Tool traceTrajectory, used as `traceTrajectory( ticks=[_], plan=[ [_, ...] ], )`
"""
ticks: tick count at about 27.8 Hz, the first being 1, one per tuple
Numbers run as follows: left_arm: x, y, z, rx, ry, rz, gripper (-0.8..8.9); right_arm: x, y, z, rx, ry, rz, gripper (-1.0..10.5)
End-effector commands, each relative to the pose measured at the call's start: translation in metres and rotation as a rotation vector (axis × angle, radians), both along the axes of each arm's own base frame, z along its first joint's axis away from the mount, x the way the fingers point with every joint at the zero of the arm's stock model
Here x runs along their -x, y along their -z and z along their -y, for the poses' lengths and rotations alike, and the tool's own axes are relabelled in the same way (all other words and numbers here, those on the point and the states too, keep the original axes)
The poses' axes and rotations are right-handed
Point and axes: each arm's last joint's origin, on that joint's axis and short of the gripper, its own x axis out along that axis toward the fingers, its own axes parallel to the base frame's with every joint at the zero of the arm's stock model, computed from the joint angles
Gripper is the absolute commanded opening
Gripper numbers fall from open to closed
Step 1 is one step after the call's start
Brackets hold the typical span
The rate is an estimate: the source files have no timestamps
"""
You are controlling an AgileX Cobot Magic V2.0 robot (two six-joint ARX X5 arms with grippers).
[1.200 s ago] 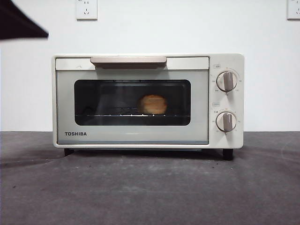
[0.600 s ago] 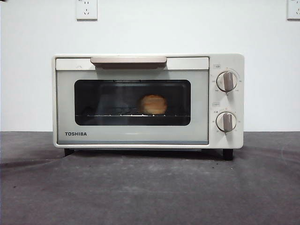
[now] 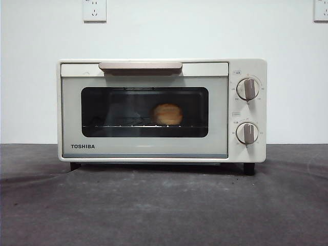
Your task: The left arm flap open the oven, the right arm pick bread and place it into oven, the left arm flap close the oven
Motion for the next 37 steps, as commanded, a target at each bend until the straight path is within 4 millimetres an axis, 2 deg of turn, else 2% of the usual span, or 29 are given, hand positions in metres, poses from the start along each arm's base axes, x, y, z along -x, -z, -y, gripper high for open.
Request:
traceTrajectory(
  ticks=[1,6,8,12,37],
  plan=[
    [0.001,-0.0069,0.0003,-0.002,0.021,0.034,0.11,0.0003,-0.0067,-0.0014,-0.028,-0.005,0.01,4.2],
    [0.0011,-0.0069,0.0005,0.004,0.027,0.032,0.11,0.0003,-0.0067,-0.0013,-0.028,-0.004,0.011,4.2],
    [0.0011,-0.007,0.0005,0.004,0.027,0.033,0.11,0.0002,-0.0066,-0.0014,-0.027,-0.003,0.011,3.7],
    [0.0011,-0.0069,0.0005,0.004,0.027,0.032,0.11,-0.0003,-0.0063,-0.0019,-0.023,-0.004,0.01,-0.1],
    [0.001,-0.007,0.0005,0.003,0.027,0.033,0.11,-0.0003,-0.0065,-0.0017,-0.023,-0.002,0.012,0.1]
  ],
)
